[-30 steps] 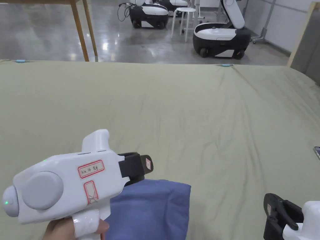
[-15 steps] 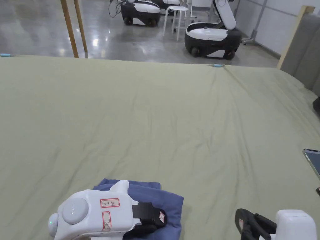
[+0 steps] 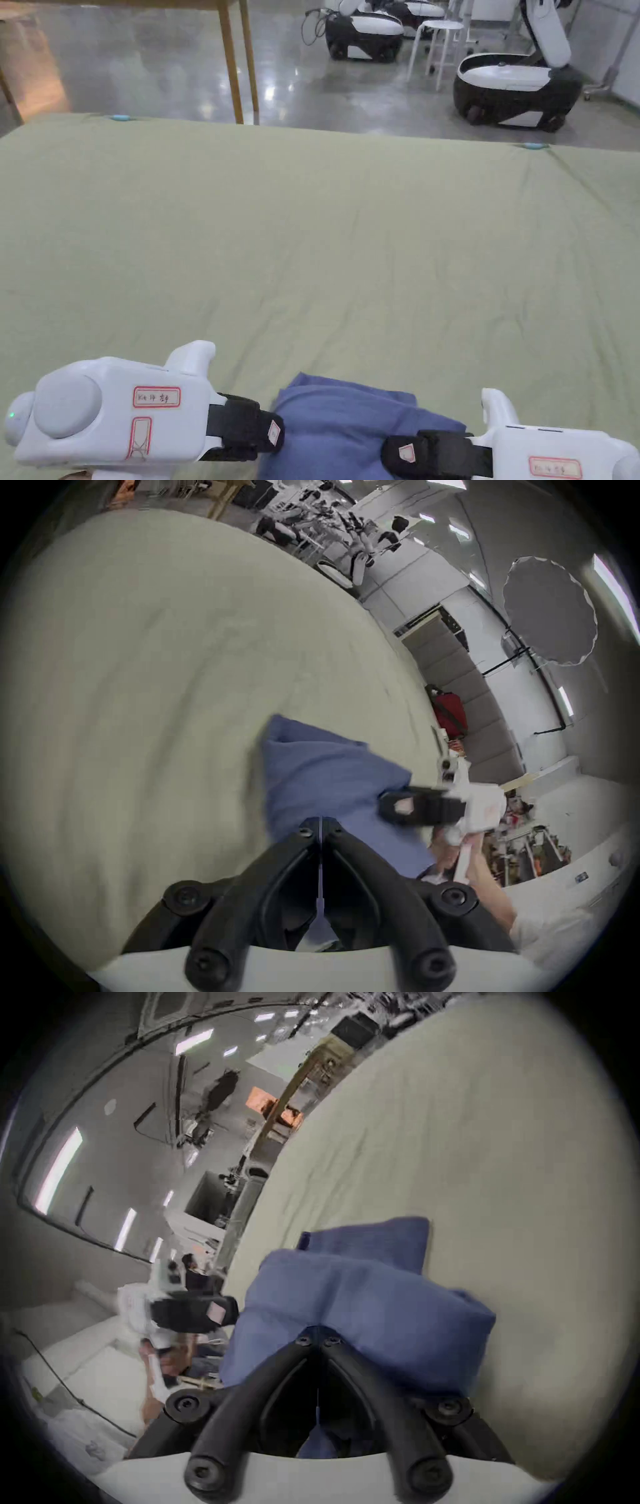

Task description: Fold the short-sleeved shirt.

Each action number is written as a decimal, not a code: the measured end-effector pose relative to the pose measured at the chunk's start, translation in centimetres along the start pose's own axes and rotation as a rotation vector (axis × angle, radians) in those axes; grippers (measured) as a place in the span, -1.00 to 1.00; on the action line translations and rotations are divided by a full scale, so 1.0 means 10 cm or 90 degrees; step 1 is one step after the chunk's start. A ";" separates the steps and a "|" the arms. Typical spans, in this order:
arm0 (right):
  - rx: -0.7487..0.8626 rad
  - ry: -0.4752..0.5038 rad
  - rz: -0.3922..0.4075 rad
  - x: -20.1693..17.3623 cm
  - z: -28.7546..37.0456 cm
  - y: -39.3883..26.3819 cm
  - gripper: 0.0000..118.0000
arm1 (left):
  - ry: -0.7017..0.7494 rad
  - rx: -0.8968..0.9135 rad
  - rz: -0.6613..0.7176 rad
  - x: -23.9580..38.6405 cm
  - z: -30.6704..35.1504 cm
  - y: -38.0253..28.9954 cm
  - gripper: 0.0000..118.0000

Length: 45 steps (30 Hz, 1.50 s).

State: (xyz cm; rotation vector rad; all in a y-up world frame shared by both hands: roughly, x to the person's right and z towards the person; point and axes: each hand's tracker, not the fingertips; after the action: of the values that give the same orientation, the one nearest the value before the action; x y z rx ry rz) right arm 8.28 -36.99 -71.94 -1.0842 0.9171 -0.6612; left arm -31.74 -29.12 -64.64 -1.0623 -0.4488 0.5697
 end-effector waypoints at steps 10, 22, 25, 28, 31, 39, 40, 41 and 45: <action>-0.011 0.064 -0.049 0.38 0.04 0.19 -0.96 | -0.200 -0.065 0.122 -0.54 -0.41 0.12 0.97; -0.006 0.022 -0.024 0.18 0.22 0.19 -0.96 | -0.207 -0.109 0.098 -0.41 -0.71 0.16 -0.53; 0.009 0.014 -0.002 -0.01 0.35 0.15 -0.96 | -0.212 -0.096 0.110 -0.51 -0.49 0.20 -0.54; 0.022 -0.003 0.025 -0.18 0.46 0.06 -0.96 | -0.187 -0.068 0.122 -0.77 -0.05 0.27 -0.54; 0.032 -0.016 0.042 -0.31 0.52 -0.06 -0.96 | -0.122 -0.030 0.125 -1.19 0.61 0.40 -0.54; 0.053 -0.056 0.061 -0.44 0.54 -0.34 -0.96 | 0.050 -0.021 0.101 -2.25 2.04 0.99 -0.54; 0.057 -0.061 0.057 -0.44 0.55 -0.36 -0.96 | 0.061 -0.025 0.099 -2.33 2.09 1.06 -0.54; 0.060 -0.064 0.054 -0.43 0.56 -0.38 -0.96 | 0.056 -0.027 0.108 -2.42 2.11 1.13 -0.54; 0.070 -0.078 0.046 -0.63 0.47 -0.36 -0.96 | 0.072 -0.037 0.133 -2.58 2.12 1.22 -0.41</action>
State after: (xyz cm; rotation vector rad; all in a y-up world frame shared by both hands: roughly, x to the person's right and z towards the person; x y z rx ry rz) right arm 9.27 -30.96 -65.84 -0.9783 0.8009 -0.5733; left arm -67.02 -26.52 -68.58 -1.1996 -0.2582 0.6795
